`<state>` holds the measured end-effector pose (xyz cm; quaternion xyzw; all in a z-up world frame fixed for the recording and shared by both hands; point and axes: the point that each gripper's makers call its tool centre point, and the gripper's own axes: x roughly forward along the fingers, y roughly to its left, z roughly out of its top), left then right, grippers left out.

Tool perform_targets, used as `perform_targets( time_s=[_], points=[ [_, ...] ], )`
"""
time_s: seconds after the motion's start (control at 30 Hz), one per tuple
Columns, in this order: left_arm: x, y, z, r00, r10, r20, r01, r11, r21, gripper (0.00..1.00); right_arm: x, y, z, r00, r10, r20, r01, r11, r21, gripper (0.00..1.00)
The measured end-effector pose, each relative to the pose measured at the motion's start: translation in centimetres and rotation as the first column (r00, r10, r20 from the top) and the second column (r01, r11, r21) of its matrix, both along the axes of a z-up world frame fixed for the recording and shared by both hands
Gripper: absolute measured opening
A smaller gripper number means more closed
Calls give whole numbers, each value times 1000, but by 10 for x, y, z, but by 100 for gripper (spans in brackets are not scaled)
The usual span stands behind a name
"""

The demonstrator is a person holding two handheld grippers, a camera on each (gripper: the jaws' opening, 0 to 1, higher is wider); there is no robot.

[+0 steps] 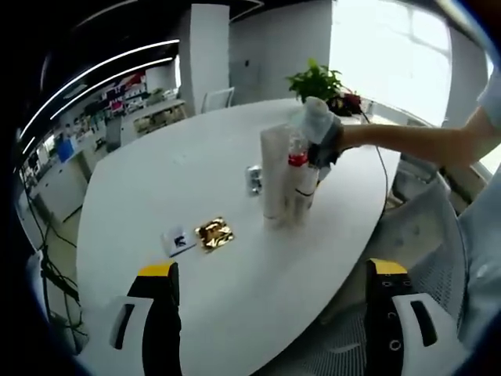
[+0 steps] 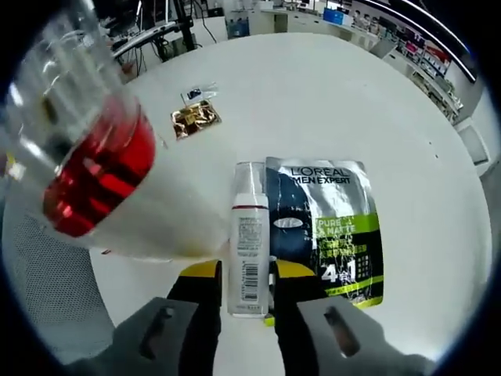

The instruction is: Arrange the skincare products in the storage area until every visible bottle or jar stands upright without overlapping.

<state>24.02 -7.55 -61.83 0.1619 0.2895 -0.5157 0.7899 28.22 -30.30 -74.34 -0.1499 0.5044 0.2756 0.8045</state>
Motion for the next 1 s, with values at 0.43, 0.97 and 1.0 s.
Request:
perform_targets(
  time_s=[0.43, 0.97, 1.0],
  points=[
    [-2, 1, -1, 1000, 1, -11, -1, 1000, -6, 97, 3, -4, -4, 1000, -5, -12, 5, 1000, 7, 22],
    [-4, -4, 2, 1000, -16, -3, 16, 1000, -13, 97, -2, -5, -2, 1000, -22, 5, 22, 1000, -22, 19],
    [-4, -5, 3, 1000, -19, 0, 19, 1000, -15, 97, -3, -6, -1, 1000, -24, 7, 24, 1000, -20, 19]
  ],
)
